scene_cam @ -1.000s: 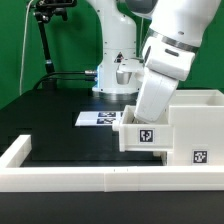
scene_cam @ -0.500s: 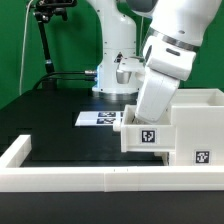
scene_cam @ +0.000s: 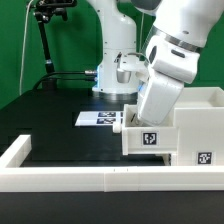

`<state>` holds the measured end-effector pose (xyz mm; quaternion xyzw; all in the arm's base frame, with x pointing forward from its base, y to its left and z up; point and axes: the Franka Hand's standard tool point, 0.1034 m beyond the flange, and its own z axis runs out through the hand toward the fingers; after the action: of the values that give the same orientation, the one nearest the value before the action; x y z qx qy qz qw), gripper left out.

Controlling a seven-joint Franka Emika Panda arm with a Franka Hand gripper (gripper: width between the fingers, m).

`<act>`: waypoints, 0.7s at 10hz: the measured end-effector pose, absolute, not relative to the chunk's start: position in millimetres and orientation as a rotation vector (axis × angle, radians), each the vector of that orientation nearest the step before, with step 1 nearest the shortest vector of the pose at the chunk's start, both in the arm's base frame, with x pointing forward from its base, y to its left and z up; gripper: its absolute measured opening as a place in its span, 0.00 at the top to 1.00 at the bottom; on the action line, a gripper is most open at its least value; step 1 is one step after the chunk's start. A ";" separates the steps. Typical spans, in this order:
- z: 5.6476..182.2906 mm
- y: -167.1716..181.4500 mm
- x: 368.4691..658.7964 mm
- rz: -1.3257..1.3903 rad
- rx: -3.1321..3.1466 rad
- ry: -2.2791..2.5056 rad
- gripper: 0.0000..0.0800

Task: Assemble drawer

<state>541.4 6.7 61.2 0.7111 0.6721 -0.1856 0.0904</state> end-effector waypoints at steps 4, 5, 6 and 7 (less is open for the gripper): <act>59.8 5.3 540.2 -0.528 2.119 1.999 0.94; 59.6 4.2 538.7 -0.527 2.121 1.999 0.94; 59.0 5.1 539.0 -0.527 2.119 2.001 0.94; 58.7 5.1 538.9 -0.528 2.119 2.001 0.83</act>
Offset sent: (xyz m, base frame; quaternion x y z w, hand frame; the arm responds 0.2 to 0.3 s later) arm -0.0151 -0.0033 -0.0044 -0.0042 0.0251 -0.0018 0.9997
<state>538.9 5.1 58.7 0.7127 0.6727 -0.1775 0.0897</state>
